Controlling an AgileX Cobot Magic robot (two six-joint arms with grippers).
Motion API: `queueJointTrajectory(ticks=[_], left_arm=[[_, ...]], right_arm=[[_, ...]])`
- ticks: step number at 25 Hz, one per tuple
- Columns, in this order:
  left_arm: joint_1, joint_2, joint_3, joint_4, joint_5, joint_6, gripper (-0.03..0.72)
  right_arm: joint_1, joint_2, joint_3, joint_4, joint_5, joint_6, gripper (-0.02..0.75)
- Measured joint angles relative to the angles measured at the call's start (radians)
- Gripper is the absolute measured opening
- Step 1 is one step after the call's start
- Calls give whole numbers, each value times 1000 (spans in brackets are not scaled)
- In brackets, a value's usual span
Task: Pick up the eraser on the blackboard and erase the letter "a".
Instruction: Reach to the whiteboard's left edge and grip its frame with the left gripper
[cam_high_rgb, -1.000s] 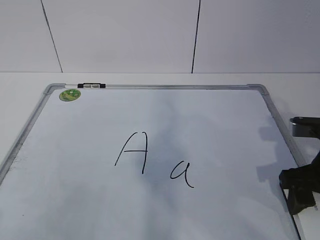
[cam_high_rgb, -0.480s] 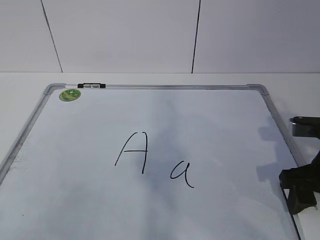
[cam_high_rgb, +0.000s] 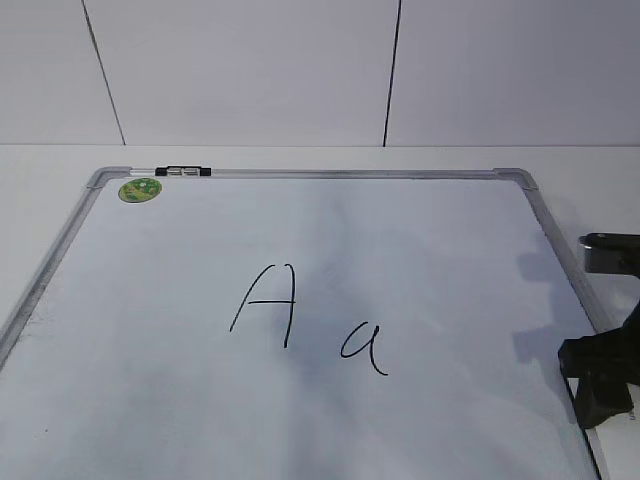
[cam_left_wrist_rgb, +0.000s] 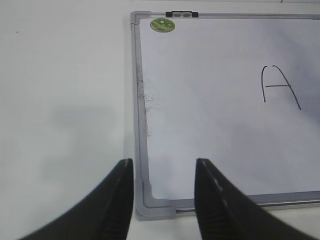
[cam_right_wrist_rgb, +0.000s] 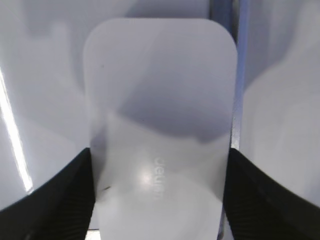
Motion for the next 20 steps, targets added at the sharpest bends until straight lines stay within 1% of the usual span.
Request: queueJointTrajectory(ticks=[10, 20], left_arm=[[0, 0, 0, 0, 0, 0, 307], [0, 0, 0, -23, 0, 0, 307]], right_arm=[[0, 1, -4, 0, 10, 0, 557], [0, 6, -103, -13, 145, 0, 557]])
